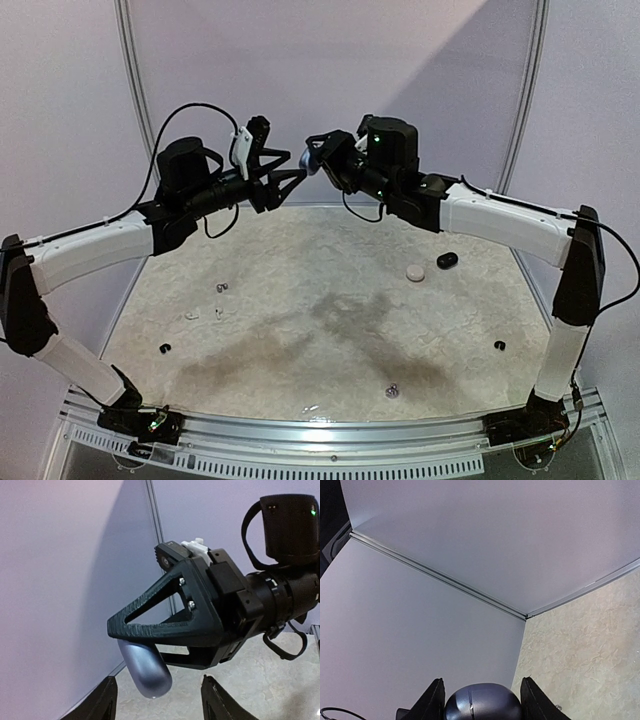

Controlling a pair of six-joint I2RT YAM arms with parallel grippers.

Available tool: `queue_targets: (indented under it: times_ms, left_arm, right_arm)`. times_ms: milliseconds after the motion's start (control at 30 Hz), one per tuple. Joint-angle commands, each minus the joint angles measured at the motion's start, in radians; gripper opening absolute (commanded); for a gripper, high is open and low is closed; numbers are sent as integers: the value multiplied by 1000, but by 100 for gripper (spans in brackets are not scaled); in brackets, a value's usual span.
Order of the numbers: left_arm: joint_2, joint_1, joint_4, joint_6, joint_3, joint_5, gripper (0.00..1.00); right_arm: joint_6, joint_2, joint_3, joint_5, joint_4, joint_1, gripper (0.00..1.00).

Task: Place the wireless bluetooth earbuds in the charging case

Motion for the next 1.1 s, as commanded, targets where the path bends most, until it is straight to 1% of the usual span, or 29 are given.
queue_targets:
  times_ms: [0, 233, 433, 500, 667, 700, 733, 800, 833, 900, 933, 1000, 1033, 1067]
  left_arm:
    - [26, -16, 14, 25, 34, -22, 56]
    - [45, -17, -19, 23, 51, -55, 53]
    - [60, -18, -9, 25, 76, -72, 39]
    - [68, -18, -29, 23, 86, -83, 32]
    - [70, -18, -23, 25, 85, -109, 4]
    - [69, -17, -22, 25, 85, -109, 0]
    - [66, -17, -20, 27, 83, -107, 0]
    - [60, -14, -12, 35, 74, -91, 0]
    - [55, -13, -8, 37, 68, -83, 0]
    - [38, -5, -12, 36, 56, -65, 0]
    - [27, 1, -24, 35, 51, -53, 0]
    - [4, 14, -69, 39, 45, -18, 0]
    - [-11, 21, -96, 45, 42, 9, 0]
    - [-27, 27, -132, 57, 41, 45, 0]
  right_arm:
    - [-8, 15, 30, -56, 50, 15, 21]
    - [-15, 22, 43, -78, 59, 22, 21]
    - [-8, 41, 58, -100, 47, 23, 21]
    - [-8, 49, 69, -109, 47, 22, 21]
    - [-14, 59, 83, -126, 37, 22, 23]
    - [-14, 60, 82, -126, 36, 23, 23]
    - [-14, 60, 82, -128, 37, 22, 25]
    - [-20, 61, 78, -138, 48, 22, 32]
    - [-29, 59, 72, -147, 61, 23, 39]
    - [-61, 48, 37, -185, 114, 14, 58]
    - [-84, 39, 4, -219, 155, 4, 72]
    - [-139, -8, -81, -286, 235, -29, 94]
    - [-161, -40, -131, -316, 273, -52, 98]
    - [-195, -86, -178, -354, 301, -69, 99]
